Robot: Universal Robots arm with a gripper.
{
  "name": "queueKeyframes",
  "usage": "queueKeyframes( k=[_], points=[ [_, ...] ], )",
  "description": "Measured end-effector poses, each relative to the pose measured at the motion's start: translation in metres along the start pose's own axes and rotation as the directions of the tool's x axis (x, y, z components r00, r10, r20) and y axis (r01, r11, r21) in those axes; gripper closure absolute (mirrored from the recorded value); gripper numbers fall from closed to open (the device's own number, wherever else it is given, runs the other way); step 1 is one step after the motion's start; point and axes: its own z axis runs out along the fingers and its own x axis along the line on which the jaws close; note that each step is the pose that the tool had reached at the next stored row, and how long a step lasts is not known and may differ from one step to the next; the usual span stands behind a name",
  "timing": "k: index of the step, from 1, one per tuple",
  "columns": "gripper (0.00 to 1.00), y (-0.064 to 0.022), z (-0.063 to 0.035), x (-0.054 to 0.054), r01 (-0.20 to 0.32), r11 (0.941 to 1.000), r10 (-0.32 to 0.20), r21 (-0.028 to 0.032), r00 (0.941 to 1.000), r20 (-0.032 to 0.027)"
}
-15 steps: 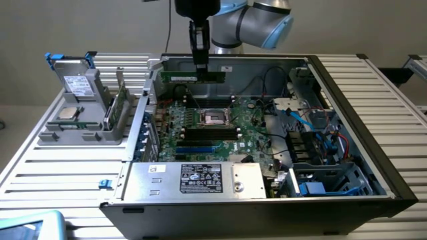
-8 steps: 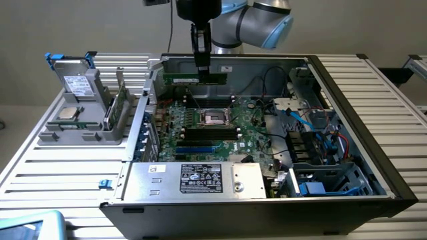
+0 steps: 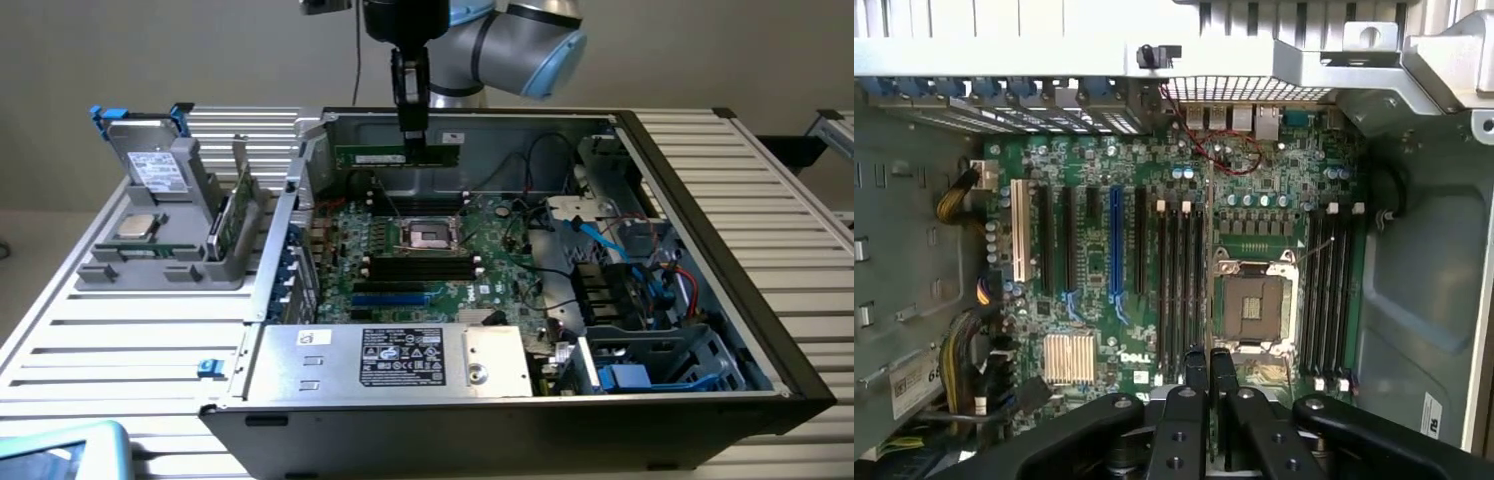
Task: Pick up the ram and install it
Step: 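Insert the ram into the slot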
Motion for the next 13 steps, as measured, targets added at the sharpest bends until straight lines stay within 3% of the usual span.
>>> queueKeyframes(
  k=[6, 13],
  points=[
    [0.86, -0.0151, 0.0118, 0.0, 0.0, 1.0, 0.0, 0.0, 1.0, -0.0003],
    [0.86, -0.0159, 0.0233, 0.009, -0.002, 1.0, 0.002, 0.0008, 1.0, -0.0013]
  ],
)
